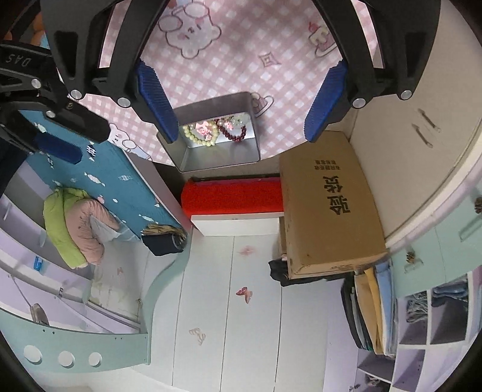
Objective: Organize jewelry
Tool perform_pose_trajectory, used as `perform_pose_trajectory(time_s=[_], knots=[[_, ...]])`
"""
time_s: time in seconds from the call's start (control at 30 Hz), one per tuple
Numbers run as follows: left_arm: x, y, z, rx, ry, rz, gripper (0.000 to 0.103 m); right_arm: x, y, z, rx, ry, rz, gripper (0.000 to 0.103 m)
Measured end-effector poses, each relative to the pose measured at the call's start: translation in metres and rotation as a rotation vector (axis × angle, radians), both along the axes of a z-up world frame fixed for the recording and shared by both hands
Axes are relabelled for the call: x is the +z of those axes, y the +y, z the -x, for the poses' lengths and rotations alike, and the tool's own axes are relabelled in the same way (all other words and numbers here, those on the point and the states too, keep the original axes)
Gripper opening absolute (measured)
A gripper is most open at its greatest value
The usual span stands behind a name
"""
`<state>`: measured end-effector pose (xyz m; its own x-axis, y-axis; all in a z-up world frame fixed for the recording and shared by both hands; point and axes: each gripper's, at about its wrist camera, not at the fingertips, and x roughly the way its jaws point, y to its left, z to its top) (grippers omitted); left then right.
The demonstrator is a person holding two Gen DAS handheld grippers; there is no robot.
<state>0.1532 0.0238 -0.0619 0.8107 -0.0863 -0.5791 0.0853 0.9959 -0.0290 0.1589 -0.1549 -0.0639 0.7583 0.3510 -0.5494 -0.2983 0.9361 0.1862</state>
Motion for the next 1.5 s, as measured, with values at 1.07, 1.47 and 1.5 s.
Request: perform_pose_trajectory(time_s=[1.07,1.47,1.5], knots=[[0.077,-0.018,0.168,0.072,-0.405,-0.023,0.095,0.081,-0.007,0.172,-0.107,-0.35,0.093,0.083],[0.079,-0.024,0.178,0.064,-0.449,-0.047,0.095,0.083,-0.011,0.179,-0.114,-0.356,0.085,0.083],[0.079,-0.024,0.178,0.065,-0.448,-0.049,0.095,0.083,-0.012,0.179,-0.114,-0.356,0.085,0.083]])
